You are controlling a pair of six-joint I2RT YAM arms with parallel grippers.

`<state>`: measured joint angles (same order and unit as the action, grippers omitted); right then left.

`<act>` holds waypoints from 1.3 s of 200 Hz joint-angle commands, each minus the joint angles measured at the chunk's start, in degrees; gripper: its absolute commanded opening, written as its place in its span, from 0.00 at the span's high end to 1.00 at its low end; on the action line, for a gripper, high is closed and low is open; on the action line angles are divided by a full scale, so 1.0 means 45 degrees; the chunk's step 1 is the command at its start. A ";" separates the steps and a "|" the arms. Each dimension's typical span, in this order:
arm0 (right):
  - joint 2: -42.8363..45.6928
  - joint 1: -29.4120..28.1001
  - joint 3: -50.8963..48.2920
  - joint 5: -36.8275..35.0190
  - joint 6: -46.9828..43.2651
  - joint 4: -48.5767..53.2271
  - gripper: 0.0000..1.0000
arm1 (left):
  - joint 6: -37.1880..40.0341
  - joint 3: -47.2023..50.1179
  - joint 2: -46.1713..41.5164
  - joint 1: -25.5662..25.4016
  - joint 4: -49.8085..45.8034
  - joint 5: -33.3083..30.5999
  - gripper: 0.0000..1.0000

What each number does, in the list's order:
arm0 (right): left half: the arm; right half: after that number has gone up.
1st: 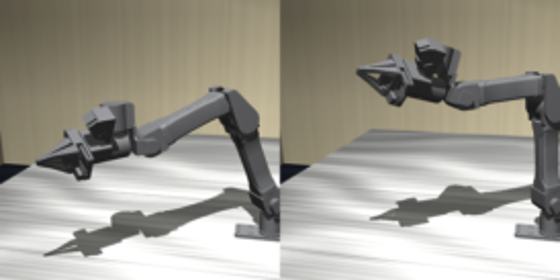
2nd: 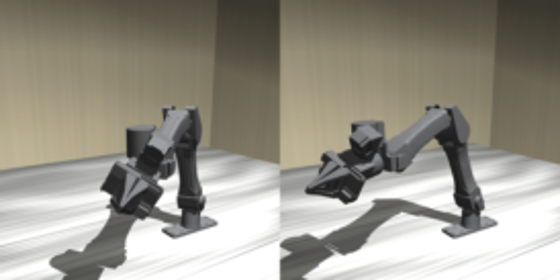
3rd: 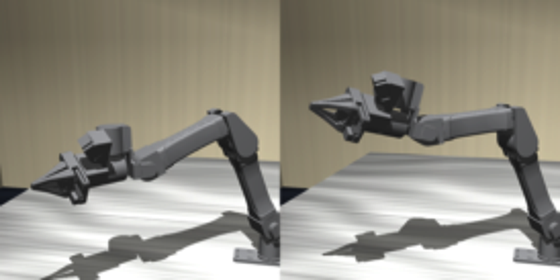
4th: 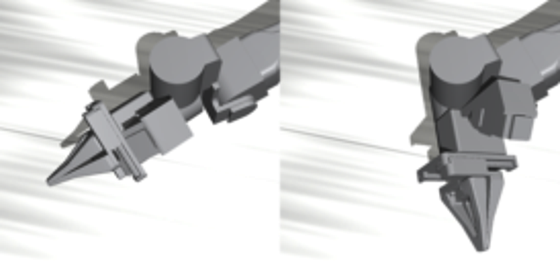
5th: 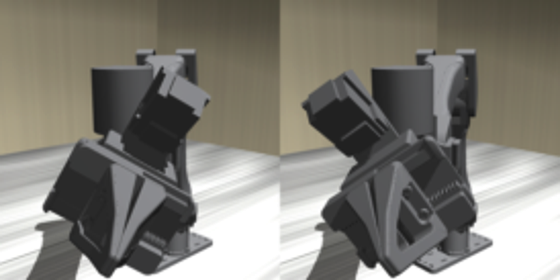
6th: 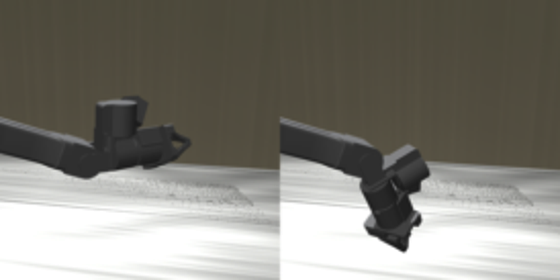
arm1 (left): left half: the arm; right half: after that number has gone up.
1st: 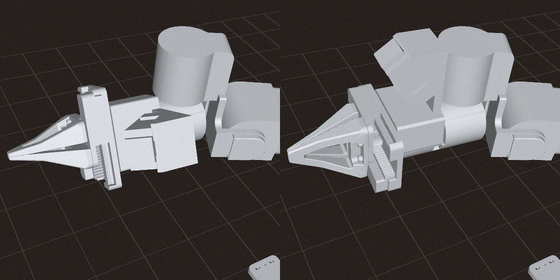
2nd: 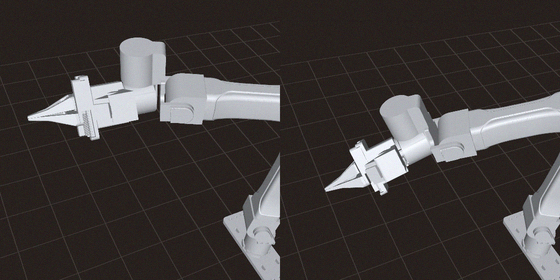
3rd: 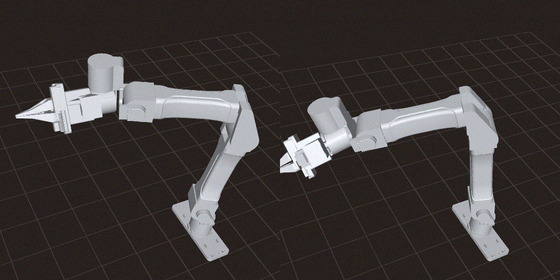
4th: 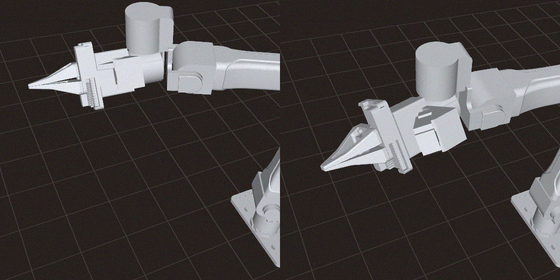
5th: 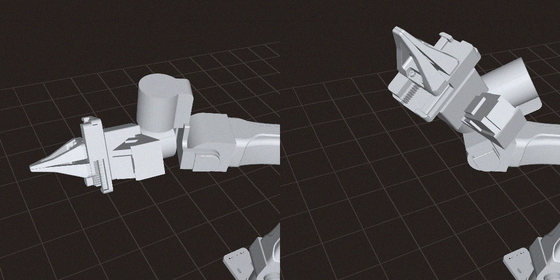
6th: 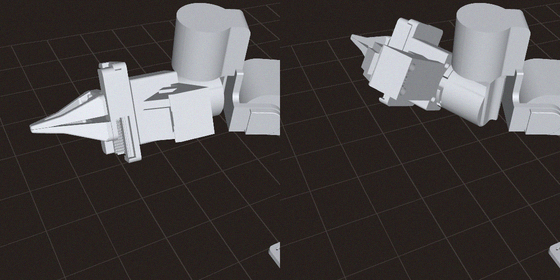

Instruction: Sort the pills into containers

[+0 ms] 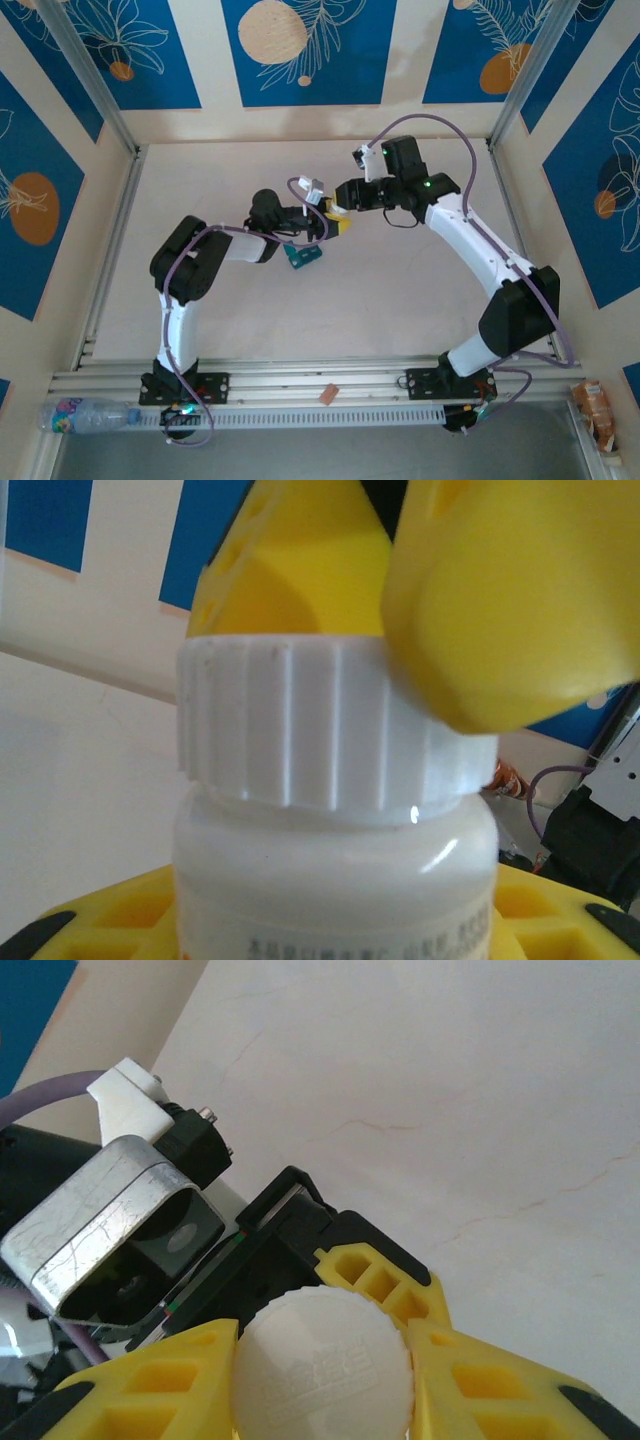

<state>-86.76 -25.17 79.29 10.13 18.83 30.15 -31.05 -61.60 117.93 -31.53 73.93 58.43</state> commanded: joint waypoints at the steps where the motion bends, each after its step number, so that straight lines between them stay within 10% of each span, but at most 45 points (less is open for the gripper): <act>1: -0.0099 -0.1330 -0.1142 -0.2185 0.2620 0.0375 0.66 | 0.0119 -0.0480 -0.0378 -0.0183 0.1071 -0.0315 1.00; 57: 0.0192 -0.1230 -0.0850 -0.2096 0.2883 0.0110 0.64 | 0.0281 -0.0402 -0.0428 -0.0182 0.0778 -0.0261 1.00; 137: 0.1658 0.0841 -0.0713 0.1226 0.0241 -0.0129 0.28 | 0.0164 -0.0366 -0.0295 -0.0181 0.0940 -0.0197 1.00; 260: 0.0163 0.0544 0.0036 0.1943 -0.0403 -0.0177 0.45 | 0.0054 -0.0482 -0.0328 -0.0260 0.0836 -0.0119 1.00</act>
<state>-85.43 -22.35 76.88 17.02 17.34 29.19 -31.11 -62.43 117.93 -32.18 74.78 57.82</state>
